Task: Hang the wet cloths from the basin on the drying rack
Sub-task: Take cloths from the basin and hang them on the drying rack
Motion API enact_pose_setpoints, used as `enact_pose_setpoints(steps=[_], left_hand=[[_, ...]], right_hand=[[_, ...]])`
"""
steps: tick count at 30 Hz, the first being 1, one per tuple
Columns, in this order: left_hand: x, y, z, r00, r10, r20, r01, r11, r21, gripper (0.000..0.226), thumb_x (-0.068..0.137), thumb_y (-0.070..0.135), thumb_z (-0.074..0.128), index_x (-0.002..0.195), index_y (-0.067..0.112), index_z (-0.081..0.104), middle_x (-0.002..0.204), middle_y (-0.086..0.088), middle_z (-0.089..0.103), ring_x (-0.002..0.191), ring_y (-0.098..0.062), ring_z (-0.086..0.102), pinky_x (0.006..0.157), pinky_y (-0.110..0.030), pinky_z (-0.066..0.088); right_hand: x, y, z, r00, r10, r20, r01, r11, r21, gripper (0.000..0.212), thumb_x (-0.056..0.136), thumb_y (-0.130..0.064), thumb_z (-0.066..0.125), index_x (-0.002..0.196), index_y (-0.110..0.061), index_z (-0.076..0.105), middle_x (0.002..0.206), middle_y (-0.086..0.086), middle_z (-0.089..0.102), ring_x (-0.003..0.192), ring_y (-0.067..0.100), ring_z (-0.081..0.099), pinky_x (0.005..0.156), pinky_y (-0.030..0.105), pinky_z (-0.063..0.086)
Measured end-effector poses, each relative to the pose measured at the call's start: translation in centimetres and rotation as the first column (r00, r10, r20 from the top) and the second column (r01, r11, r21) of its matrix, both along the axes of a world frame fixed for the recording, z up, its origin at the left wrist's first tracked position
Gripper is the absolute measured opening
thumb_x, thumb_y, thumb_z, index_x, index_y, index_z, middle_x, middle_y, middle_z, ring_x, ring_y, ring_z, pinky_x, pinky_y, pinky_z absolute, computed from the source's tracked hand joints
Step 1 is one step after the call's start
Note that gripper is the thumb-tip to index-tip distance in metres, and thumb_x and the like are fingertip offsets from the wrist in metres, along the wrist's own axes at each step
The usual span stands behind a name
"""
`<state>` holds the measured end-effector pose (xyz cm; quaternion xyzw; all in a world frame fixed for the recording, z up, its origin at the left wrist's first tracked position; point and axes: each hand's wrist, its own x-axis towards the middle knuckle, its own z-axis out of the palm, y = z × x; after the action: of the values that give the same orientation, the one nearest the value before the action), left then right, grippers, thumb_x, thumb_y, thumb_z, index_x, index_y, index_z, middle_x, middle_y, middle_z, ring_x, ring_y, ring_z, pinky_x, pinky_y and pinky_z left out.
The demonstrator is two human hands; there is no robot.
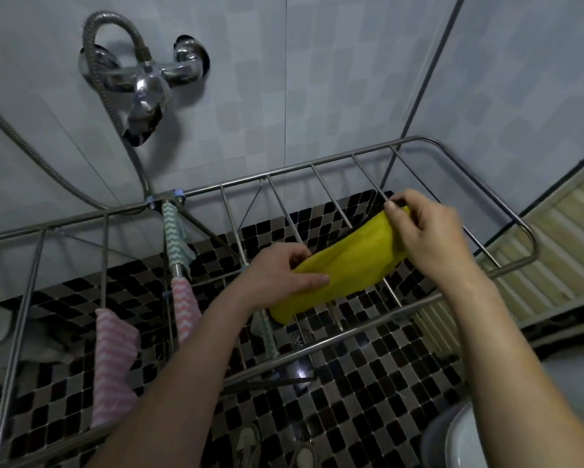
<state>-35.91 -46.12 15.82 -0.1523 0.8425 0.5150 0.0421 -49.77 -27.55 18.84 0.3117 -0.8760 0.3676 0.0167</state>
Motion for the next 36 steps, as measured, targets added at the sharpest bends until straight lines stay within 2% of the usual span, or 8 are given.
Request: enact_pose_setpoints(steps=[4,7,10,13,18,22,27,36], left_hand=[[0.6,-0.8,1.4,0.995,-0.009,-0.095,0.023,0.988,0.151,0.017,0.08,0.03,0.076,0.084,0.02,0.064,0.081,-0.001,0.064,0.074,-0.012,0.064,0.065,-0.03,0.052],[1.4,-1.6,1.8,0.986,0.018,-0.164,0.063,0.877,0.476,0.025,0.079,0.029,0.075,0.095,0.015,0.062,0.09,-0.005,0.064,0.084,-0.025,0.065,0.072,-0.042,0.054],[2.0,-1.5,2.2,0.973,0.049,-0.226,0.122,0.721,0.682,0.038,0.074,0.024,0.079,0.103,0.011,0.058,0.093,-0.008,0.064,0.084,-0.026,0.066,0.068,-0.036,0.057],[2.0,-1.2,1.8,0.97,0.156,-0.185,0.027,0.689,0.725,0.03,0.079,0.013,0.073,0.104,0.011,0.058,0.092,-0.009,0.065,0.08,-0.024,0.066,0.065,-0.035,0.057],[0.3,-0.6,-2.8,0.939,0.321,0.126,-0.344,0.893,0.289,0.02,0.092,0.014,0.062,0.11,0.021,0.054,0.103,-0.005,0.06,0.082,-0.016,0.061,0.064,-0.028,0.053],[-1.2,-0.8,-6.3,0.892,0.423,0.16,-0.433,0.901,0.029,0.035,0.096,0.023,0.056,0.13,0.016,0.048,0.094,0.007,0.051,0.077,-0.007,0.052,0.066,-0.027,0.049],[-2.3,-1.8,-7.5,0.873,0.478,0.094,-0.42,0.836,-0.353,0.034,0.093,0.029,0.052,0.126,0.02,0.053,0.093,0.003,0.057,0.072,-0.014,0.054,0.061,-0.03,0.042],[-4.0,-3.0,-8.8,0.904,0.426,-0.034,-0.384,0.775,-0.503,0.029,0.097,0.025,0.05,0.123,0.014,0.055,0.109,-0.008,0.065,0.096,-0.027,0.06,0.07,-0.03,0.042]], right_hand=[[0.3,1.5,1.6,0.994,0.014,-0.111,-0.012,1.0,0.022,0.022,0.102,-0.035,0.042,0.095,-0.018,0.054,0.063,-0.003,0.052,0.056,0.013,0.049,0.049,0.032,0.036],[0.5,2.4,2.7,0.988,0.021,-0.152,-0.014,0.999,0.045,0.025,0.102,-0.037,0.039,0.095,-0.016,0.051,0.061,-0.003,0.05,0.056,0.016,0.049,0.05,0.035,0.035],[0.3,3.2,4.0,0.997,0.046,-0.056,-0.049,0.998,-0.039,0.019,0.102,-0.034,0.042,0.088,-0.023,0.05,0.065,-0.007,0.051,0.062,0.002,0.05,0.056,0.026,0.036],[-0.8,2.7,3.2,0.994,0.068,0.081,-0.066,0.997,-0.025,0.024,0.101,-0.031,0.046,0.084,-0.016,0.053,0.071,-0.006,0.053,0.067,-0.002,0.051,0.059,0.021,0.036],[-2.8,-0.7,-5.0,0.953,-0.036,0.302,-0.049,0.962,0.269,0.029,0.098,-0.041,0.05,0.08,-0.019,0.051,0.07,-0.005,0.05,0.062,0.014,0.051,0.054,0.027,0.034],[-3.1,-2.6,-8.8,0.945,-0.075,0.319,-0.021,0.958,0.286,0.019,0.099,-0.029,0.051,0.082,-0.02,0.049,0.069,-0.002,0.051,0.059,0.015,0.05,0.049,0.028,0.032],[-3.4,-4.1,-10.6,0.954,-0.135,0.269,0.066,0.966,0.249,0.012,0.099,-0.024,0.048,0.097,-0.016,0.056,0.074,-0.002,0.055,0.061,0.016,0.053,0.048,0.027,0.033],[-4.1,-5.9,-13.2,0.934,-0.145,0.325,0.091,0.98,0.176,0.033,0.099,-0.021,0.047,0.13,-0.011,0.053,0.088,0.005,0.063,0.057,0.015,0.053,0.051,0.031,0.044]])
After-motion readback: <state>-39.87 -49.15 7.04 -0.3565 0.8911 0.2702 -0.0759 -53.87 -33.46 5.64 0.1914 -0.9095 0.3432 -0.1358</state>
